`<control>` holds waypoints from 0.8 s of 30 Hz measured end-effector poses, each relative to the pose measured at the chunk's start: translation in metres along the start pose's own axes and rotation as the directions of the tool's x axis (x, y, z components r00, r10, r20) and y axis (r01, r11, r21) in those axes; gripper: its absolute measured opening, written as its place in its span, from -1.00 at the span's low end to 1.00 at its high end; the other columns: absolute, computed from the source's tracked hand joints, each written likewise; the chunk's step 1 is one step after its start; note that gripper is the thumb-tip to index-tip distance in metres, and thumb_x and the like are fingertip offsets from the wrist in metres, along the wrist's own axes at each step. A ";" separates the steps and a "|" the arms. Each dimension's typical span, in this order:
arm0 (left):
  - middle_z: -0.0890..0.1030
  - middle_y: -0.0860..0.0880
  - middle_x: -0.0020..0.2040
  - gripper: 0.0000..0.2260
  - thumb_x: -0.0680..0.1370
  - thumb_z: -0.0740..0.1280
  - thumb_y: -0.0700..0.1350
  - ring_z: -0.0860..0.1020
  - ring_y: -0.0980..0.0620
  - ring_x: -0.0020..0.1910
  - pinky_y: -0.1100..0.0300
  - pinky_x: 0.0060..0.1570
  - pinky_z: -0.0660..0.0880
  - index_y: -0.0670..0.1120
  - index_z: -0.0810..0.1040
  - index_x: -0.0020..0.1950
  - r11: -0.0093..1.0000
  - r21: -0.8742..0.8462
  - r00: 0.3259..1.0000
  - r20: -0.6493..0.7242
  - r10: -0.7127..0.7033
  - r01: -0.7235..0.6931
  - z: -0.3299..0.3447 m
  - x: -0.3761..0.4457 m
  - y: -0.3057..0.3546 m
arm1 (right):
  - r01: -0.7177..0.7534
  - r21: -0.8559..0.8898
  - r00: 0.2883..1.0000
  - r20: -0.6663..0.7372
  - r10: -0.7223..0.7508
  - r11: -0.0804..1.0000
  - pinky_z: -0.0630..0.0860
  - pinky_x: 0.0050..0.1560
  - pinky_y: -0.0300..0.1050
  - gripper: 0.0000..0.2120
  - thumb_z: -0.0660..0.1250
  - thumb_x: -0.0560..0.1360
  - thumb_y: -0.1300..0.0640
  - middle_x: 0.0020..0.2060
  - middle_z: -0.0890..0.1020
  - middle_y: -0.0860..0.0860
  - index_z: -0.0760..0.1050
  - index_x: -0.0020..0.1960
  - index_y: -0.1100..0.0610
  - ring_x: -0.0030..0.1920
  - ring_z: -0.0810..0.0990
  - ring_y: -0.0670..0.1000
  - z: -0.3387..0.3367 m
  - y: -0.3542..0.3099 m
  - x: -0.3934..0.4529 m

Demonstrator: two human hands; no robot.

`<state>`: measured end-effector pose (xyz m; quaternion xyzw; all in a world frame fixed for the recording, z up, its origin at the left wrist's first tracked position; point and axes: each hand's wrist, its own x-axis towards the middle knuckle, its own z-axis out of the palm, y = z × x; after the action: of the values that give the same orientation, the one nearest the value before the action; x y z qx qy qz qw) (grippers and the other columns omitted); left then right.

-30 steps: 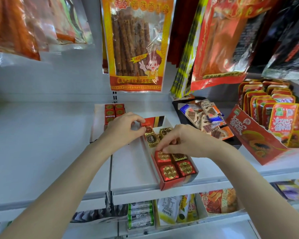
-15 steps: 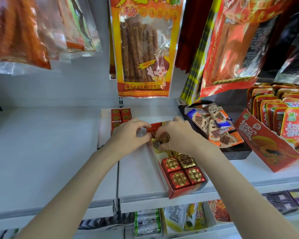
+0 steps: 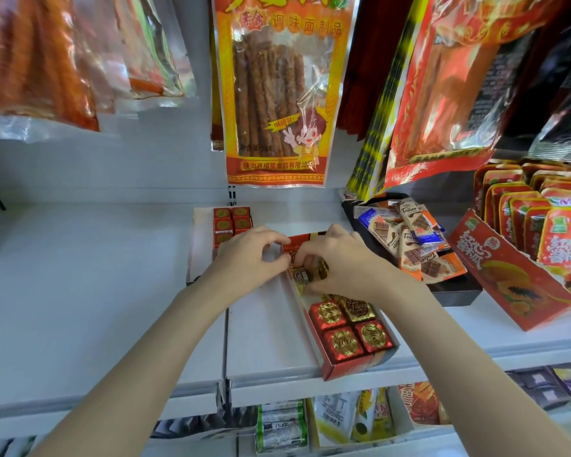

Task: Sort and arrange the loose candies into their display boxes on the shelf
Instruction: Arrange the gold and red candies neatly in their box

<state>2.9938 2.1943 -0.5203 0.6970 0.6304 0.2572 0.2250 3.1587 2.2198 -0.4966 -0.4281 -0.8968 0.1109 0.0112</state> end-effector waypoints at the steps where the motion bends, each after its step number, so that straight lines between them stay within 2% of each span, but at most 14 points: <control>1: 0.50 0.07 0.18 -0.72 0.51 0.30 -0.03 0.45 0.07 0.19 0.02 0.20 0.42 0.01 0.53 0.21 1.000 -0.002 1.000 0.000 -0.001 0.001 0.000 0.000 0.000 | 0.015 -0.035 1.000 0.005 -0.015 0.999 0.13 -0.04 -0.11 -0.65 0.41 0.37 -0.02 -0.02 0.50 -0.06 0.46 0.12 -0.03 0.01 0.20 -0.05 0.002 -0.001 0.001; 5: 0.51 0.07 0.18 -0.72 0.51 0.30 -0.03 0.45 0.08 0.18 0.07 0.18 0.42 0.00 0.53 0.22 1.000 -0.003 1.000 -0.007 0.007 -0.008 0.000 0.000 0.001 | 0.064 -0.082 0.998 0.024 -0.062 0.995 0.12 -0.03 -0.10 -0.66 0.41 0.37 0.00 0.02 0.44 -0.10 0.46 0.12 -0.05 0.00 0.18 -0.05 0.006 0.000 0.003; 7: 0.51 0.06 0.18 -0.71 0.51 0.30 -0.03 0.45 0.08 0.17 0.07 0.17 0.42 -0.01 0.53 0.22 1.000 -0.002 1.000 -0.007 0.011 -0.011 0.000 0.000 0.001 | 0.045 0.128 0.999 -0.009 -0.044 0.991 0.27 -0.04 -0.12 -0.70 0.42 0.36 0.06 -0.08 0.49 -0.08 0.48 0.06 0.01 -0.02 0.34 -0.02 -0.001 0.003 0.000; 9: 0.51 0.05 0.18 -0.71 0.51 0.30 -0.03 0.45 0.06 0.16 0.05 0.15 0.43 -0.01 0.52 0.23 1.000 0.007 1.000 0.000 0.011 -0.011 -0.001 0.000 0.001 | 0.014 0.418 0.998 -0.056 0.011 0.908 0.43 -0.14 -0.23 -0.72 0.45 0.34 0.12 -0.15 0.54 -0.05 0.46 0.00 0.05 -0.11 0.50 -0.03 -0.014 0.008 -0.004; 11: 0.49 0.04 0.19 -0.71 0.52 0.27 -0.03 0.45 0.03 0.16 0.03 0.15 0.43 0.01 0.51 0.24 0.999 0.038 1.000 0.012 0.013 -0.014 -0.001 0.000 0.003 | -0.014 0.512 0.987 -0.132 0.095 0.859 0.43 -0.25 -0.29 -0.70 0.46 0.33 0.16 -0.18 0.54 -0.10 0.42 -0.01 0.08 -0.21 0.52 -0.09 -0.021 0.014 -0.008; 13: 0.45 0.03 0.21 -0.71 0.55 0.22 -0.04 0.40 0.02 0.21 0.00 0.22 0.37 0.05 0.47 0.27 0.995 0.097 1.000 0.028 0.012 -0.014 0.001 0.000 0.006 | -0.049 0.474 0.969 -0.192 0.158 0.879 0.41 -0.29 -0.28 -0.68 0.44 0.35 0.18 -0.17 0.50 -0.12 0.39 0.03 0.12 -0.24 0.53 -0.08 -0.021 0.018 -0.009; 16: 0.39 0.01 0.24 -0.68 0.57 0.16 -0.05 0.31 -0.01 0.30 0.02 0.30 0.21 0.12 0.41 0.32 0.986 0.165 0.999 0.032 -0.015 0.009 0.006 0.002 0.011 | -0.029 0.345 0.958 -0.259 0.125 0.938 0.41 -0.24 -0.23 -0.72 0.36 0.40 0.24 -0.15 0.50 -0.07 0.36 0.06 0.16 -0.23 0.55 0.02 -0.012 0.019 -0.008; 19: 0.35 0.03 0.29 -0.69 0.58 0.13 -0.02 0.23 -0.04 0.31 0.02 0.28 0.14 0.14 0.42 0.31 0.972 0.231 0.998 0.028 -0.047 0.039 0.010 0.005 0.016 | -0.009 0.242 0.931 -0.353 0.097 0.970 0.50 -0.09 -0.02 -0.83 0.28 0.43 0.29 -0.26 0.53 -0.03 0.41 0.02 0.20 -0.22 0.53 0.05 -0.001 0.020 -0.002; 21: 0.34 0.05 0.30 -0.71 0.57 0.12 -0.01 0.21 -0.04 0.31 0.02 0.27 0.12 0.14 0.47 0.26 0.962 0.268 0.998 0.024 -0.051 0.043 0.013 0.007 0.017 | -0.025 0.235 0.939 -0.329 0.104 0.972 0.50 -0.02 0.11 -0.82 0.27 0.43 0.27 -0.33 0.52 -0.07 0.41 0.03 0.21 -0.18 0.54 0.08 0.003 0.020 0.002; 24: 0.34 0.07 0.29 -0.70 0.55 0.16 0.00 0.19 -0.03 0.30 0.02 0.27 0.12 0.14 0.47 0.26 0.952 0.306 1.000 0.001 -0.025 0.024 0.016 0.008 0.017 | -0.058 0.327 0.947 -0.280 0.155 0.943 0.52 -0.06 0.02 -0.80 0.35 0.43 0.11 -0.25 0.61 0.00 0.42 -0.02 0.16 -0.18 0.57 0.05 0.002 0.021 0.005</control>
<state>3.0175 2.2009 -0.5217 0.7162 0.6707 0.1519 0.1191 3.1712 2.2357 -0.5037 -0.4810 -0.8306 0.1859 0.2102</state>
